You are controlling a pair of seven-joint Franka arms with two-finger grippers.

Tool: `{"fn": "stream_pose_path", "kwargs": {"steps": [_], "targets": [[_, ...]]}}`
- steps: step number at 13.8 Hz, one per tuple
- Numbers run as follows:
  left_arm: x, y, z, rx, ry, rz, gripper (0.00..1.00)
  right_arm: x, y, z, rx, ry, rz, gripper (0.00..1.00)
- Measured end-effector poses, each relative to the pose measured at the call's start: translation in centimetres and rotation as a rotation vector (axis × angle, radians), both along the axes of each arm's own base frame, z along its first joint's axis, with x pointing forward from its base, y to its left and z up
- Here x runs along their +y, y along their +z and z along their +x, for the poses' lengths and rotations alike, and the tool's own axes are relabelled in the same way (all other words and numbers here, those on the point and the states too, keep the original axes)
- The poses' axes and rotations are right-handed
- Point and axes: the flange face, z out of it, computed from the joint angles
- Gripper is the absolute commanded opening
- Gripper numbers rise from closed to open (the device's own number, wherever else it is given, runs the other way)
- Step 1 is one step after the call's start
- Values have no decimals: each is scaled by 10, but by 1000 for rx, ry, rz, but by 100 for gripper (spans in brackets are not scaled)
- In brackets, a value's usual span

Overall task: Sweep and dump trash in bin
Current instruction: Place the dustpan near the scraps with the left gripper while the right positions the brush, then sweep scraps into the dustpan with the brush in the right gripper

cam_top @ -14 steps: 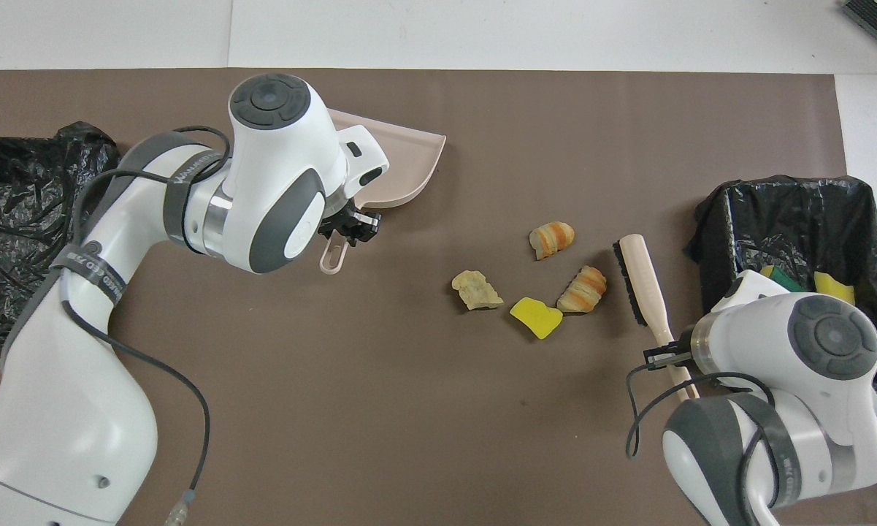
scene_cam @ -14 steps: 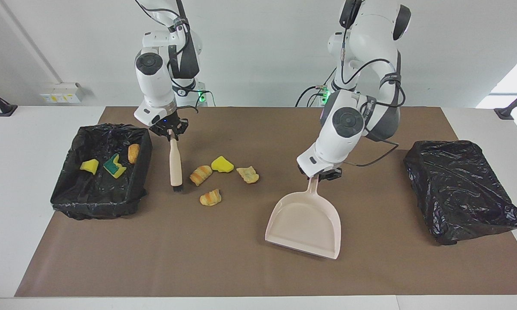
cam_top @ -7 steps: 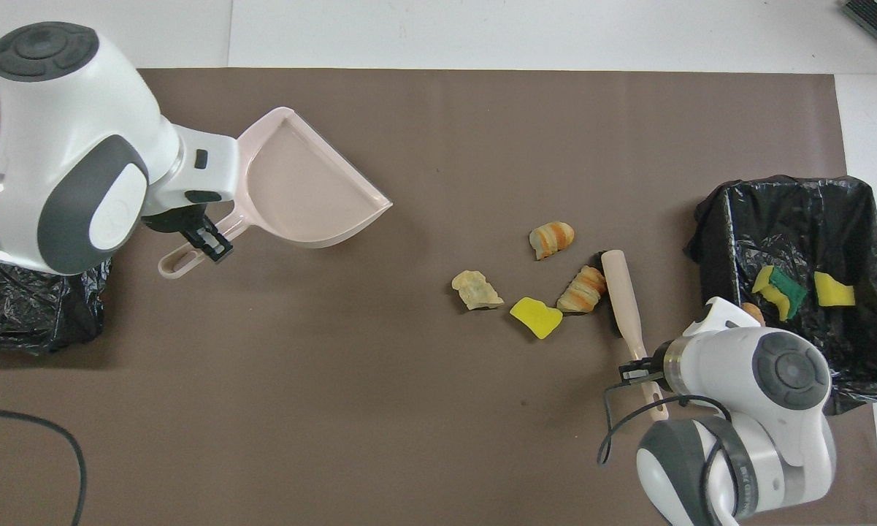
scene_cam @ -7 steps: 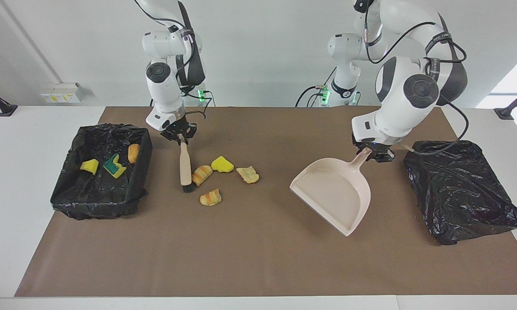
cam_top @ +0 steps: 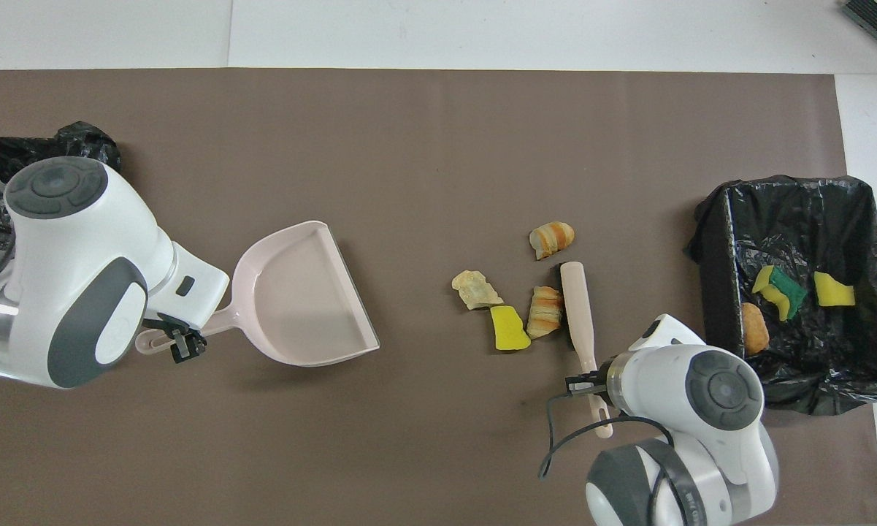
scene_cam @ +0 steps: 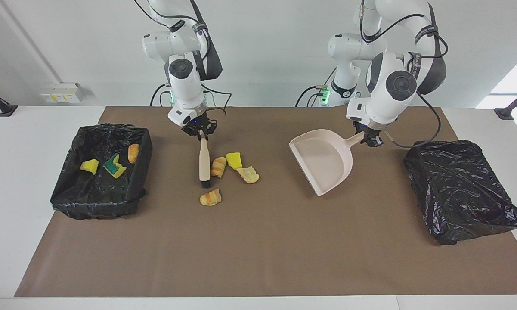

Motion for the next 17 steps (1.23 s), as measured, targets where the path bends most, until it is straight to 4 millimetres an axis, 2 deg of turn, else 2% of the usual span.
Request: {"fn": "stream_pose_path", "kwargs": {"steps": [4, 8, 12, 15, 17], "targets": [[-45, -37, -28, -24, -85, -1, 0, 26, -3, -2, 14, -84, -2, 0], [-62, -45, -33, -59, -81, -5, 0, 61, -3, -1, 31, -146, 31, 0], [-95, -57, -47, -140, -28, 21, 0, 126, -11, -8, 46, -152, 46, 0], [-96, -65, -56, -165, -17, 26, 0, 183, -9, -10, 67, -124, 97, 0], [-95, -66, -58, -173, -14, 27, 0, 212, 2, -4, 87, -130, 168, 0]]}}
